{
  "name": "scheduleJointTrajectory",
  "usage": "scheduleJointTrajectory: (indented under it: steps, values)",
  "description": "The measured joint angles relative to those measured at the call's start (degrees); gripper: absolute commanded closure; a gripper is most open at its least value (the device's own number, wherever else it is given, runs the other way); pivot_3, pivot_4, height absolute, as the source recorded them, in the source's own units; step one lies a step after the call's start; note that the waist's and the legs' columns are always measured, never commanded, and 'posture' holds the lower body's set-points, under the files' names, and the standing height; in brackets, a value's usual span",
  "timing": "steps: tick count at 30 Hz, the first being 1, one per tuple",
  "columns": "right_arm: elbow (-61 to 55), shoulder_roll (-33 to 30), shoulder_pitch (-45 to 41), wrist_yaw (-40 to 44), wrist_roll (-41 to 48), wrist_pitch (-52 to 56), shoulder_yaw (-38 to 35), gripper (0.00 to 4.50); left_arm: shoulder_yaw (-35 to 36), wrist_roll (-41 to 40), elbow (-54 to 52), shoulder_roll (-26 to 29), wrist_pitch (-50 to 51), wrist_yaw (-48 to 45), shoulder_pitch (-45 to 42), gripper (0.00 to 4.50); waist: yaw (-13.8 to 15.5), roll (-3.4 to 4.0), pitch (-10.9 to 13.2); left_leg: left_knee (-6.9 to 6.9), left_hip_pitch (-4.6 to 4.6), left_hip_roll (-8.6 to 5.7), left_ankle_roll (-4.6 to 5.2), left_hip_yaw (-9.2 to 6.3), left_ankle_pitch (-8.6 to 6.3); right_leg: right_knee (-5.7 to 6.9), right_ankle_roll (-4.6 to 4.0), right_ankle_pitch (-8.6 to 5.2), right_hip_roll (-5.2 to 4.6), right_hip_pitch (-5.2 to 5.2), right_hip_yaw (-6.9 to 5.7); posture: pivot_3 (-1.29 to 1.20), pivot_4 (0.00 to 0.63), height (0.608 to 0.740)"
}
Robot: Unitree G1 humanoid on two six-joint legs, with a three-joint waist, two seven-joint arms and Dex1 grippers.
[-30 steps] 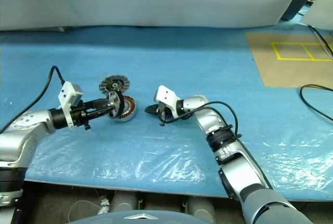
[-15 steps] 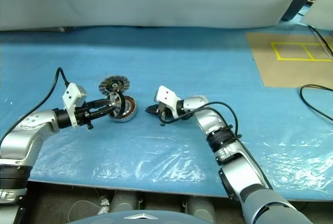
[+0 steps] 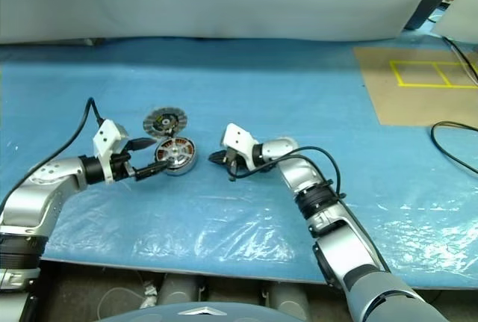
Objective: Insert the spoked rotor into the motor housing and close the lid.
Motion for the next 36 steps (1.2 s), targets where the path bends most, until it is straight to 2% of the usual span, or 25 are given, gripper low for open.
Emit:
scheduleJointTrajectory:
  steps: [10,15,22,28,33,36]
  values:
    - [0.6,0.4,-0.1,-0.9,0.0,-0.9,-0.1,4.5,0.9,-4.4,-2.9,-3.9,3.6,2.7,2.2,4.38,0.0,0.0,0.0,0.0,-0.01,0.01,0.0,0.0,0.0,0.0,0.0,0.0,0.01,0.0,0.0,0.0,0.15,0.74]
    - [0.6,0.4,-0.1,-0.9,0.0,-0.9,-0.1,4.5,0.2,-0.8,-2.9,-6.4,0.5,8.3,1.2,4.46,0.0,0.0,0.0,0.03,-0.02,0.0,0.01,-0.02,0.0,-0.01,-0.02,-0.01,0.0,0.0,0.0,0.0,0.15,0.74]
    - [0.5,0.5,-0.1,-0.9,0.0,-0.9,-0.1,4.5,-2.7,6.2,-0.3,-6.2,-2.2,11.7,1.3,4.46,-0.4,0.0,0.0,0.01,-0.02,0.0,0.0,-0.05,0.0,-0.01,0.01,0.01,0.01,0.0,0.0,0.0,0.15,0.74]
    - [0.5,0.6,-0.1,-0.9,0.0,-0.9,-0.1,4.5,-2.2,5.8,-2.3,-6.0,0.4,12.2,2.0,4.46,-0.6,0.01,0.0,0.01,-0.01,-0.02,0.0,-0.05,0.0,-0.01,-0.02,-0.01,-0.03,0.02,0.0,0.0,0.15,0.74]
    - [0.5,1.0,-0.1,-0.9,0.0,-0.9,-0.1,4.5,-1.8,1.8,-2.8,-10.1,0.3,11.5,0.8,4.46,-0.5,0.0,0.0,0.08,-0.08,-0.02,0.01,-0.04,0.0,-0.01,-0.07,-0.04,-0.03,0.02,-0.02,0.0,0.15,0.74]
    - [0.6,1.2,-0.1,-0.8,0.0,-0.9,-0.1,4.5,-1.5,0.5,-3.6,-10.5,0.3,11.5,-0.8,4.46,-0.6,0.01,0.0,0.08,-0.07,-0.01,0.01,-0.04,0.0,0.0,-0.04,-0.02,-0.02,0.02,-0.02,0.0,0.15,0.74]
